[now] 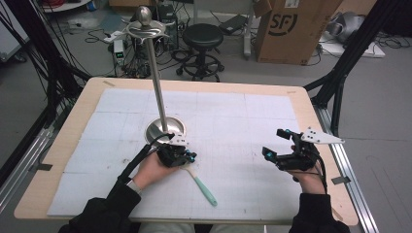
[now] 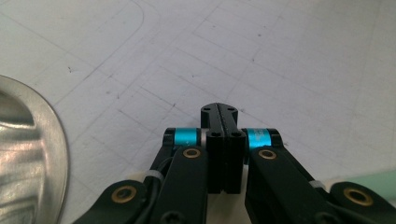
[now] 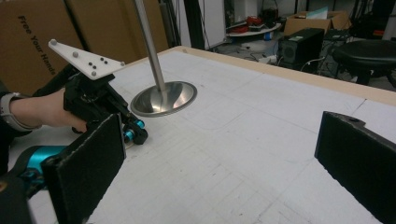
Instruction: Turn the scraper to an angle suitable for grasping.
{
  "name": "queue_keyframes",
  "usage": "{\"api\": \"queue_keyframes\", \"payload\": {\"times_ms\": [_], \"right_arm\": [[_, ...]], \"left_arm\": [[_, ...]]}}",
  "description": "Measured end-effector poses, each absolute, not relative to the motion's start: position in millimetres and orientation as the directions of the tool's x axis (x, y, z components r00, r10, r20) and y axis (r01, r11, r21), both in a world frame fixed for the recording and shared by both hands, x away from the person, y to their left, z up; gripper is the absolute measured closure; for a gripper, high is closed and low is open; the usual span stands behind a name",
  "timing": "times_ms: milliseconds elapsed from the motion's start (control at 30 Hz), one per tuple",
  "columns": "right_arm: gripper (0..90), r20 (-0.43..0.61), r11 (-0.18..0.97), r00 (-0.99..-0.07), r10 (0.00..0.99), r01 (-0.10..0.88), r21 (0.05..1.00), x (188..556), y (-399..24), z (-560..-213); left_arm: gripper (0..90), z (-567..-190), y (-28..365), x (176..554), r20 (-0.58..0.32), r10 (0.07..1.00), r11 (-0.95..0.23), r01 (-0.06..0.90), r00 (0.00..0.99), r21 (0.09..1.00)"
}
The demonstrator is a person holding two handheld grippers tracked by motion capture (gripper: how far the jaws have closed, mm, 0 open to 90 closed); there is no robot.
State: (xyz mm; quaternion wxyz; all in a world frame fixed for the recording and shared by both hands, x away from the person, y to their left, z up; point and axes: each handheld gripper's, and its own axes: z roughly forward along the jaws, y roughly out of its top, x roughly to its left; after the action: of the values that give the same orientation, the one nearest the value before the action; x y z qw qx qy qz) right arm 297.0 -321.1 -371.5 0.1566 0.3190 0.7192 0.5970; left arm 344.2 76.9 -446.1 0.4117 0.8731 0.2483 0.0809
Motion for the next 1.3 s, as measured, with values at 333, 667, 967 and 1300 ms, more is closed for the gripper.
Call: {"api": "queue_keyframes", "payload": {"times_ms": [333,667,967,1300], "right_arm": [[0.7,0.163,0.07,-0.734,0.659,0.275,0.959,292,-328,-372],[0.8,0.164,0.078,-0.734,0.659,0.283,0.956,293,-330,-374],[0.8,0.161,0.091,-0.748,0.644,0.284,0.955,295,-325,-374],[0.8,0.167,0.096,-0.747,0.643,0.295,0.951,295,-326,-376]], "left_arm": [[90.0,-437,87,329,-0.027,0.51,-0.606,0.382,0.86,0.697],[90.0,-438,120,287,-0.054,0.503,-0.594,0.39,0.863,0.704],[90.0,-438,132,279,-0.107,0.472,-0.555,0.389,0.875,0.735],[90.0,-432,97,256,-0.127,0.27,-0.586,0.267,0.954,0.765]]}}
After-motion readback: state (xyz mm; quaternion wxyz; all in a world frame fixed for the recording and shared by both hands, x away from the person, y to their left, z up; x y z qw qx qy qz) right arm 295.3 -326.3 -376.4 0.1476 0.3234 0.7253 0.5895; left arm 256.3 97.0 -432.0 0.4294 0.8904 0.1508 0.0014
